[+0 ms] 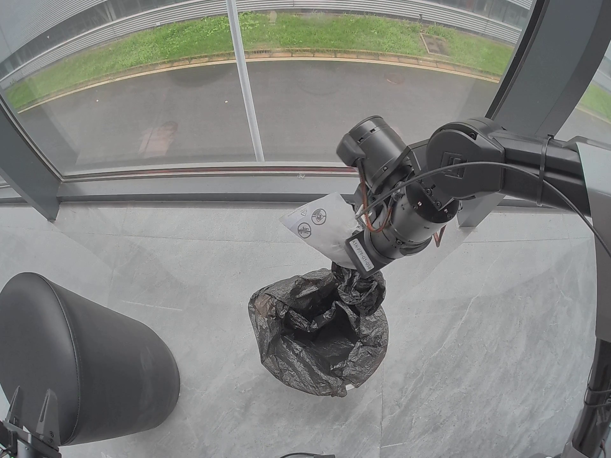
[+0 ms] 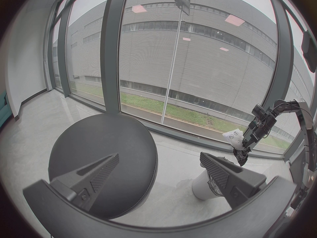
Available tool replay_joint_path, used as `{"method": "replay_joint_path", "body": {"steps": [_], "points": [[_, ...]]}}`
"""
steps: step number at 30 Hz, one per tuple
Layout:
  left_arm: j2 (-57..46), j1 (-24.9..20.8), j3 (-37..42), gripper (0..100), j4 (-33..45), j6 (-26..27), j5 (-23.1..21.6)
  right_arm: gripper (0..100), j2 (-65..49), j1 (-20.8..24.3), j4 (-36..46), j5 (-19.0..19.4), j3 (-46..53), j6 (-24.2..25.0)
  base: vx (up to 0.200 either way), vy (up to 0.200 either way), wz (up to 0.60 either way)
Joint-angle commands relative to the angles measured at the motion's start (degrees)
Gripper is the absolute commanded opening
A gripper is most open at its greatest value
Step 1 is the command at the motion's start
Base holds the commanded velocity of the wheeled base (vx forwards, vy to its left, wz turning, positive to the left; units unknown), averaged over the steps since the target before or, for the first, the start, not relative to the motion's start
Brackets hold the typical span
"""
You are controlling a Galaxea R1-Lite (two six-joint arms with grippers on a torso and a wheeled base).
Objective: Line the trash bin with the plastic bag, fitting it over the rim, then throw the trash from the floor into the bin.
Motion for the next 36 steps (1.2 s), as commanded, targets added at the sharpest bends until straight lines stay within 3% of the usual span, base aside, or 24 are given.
{"method": "replay_joint_path", "body": {"steps": [1,8,10,15,36], "points": [[-0.9,0.0,0.0,100,-0.1,0.4,0.0,0,-0.4,4.8,0.2,-1.7,0.0,-0.1,0.000,0.000,0.00],[-0.9,0.0,0.4,100,-0.2,6.2,-0.5,0,0.4,9.2,-0.2,-2.0,0.0,-0.3,0.000,0.000,0.00],[-0.9,0.0,0.6,100,-0.3,10.3,-2.3,0,0.6,9.7,-0.4,-2.0,0.0,-0.5,0.000,0.000,0.00],[-1.0,0.0,1.8,100,-0.3,14.5,-8.4,0,0.8,10.5,-0.4,-2.1,0.0,-0.5,0.000,0.000,0.00],[-0.9,0.0,1.8,100,-1.4,13.4,-8.2,0,4.9,10.8,0.1,-2.2,0.0,-0.4,0.000,0.000,0.00]]}}
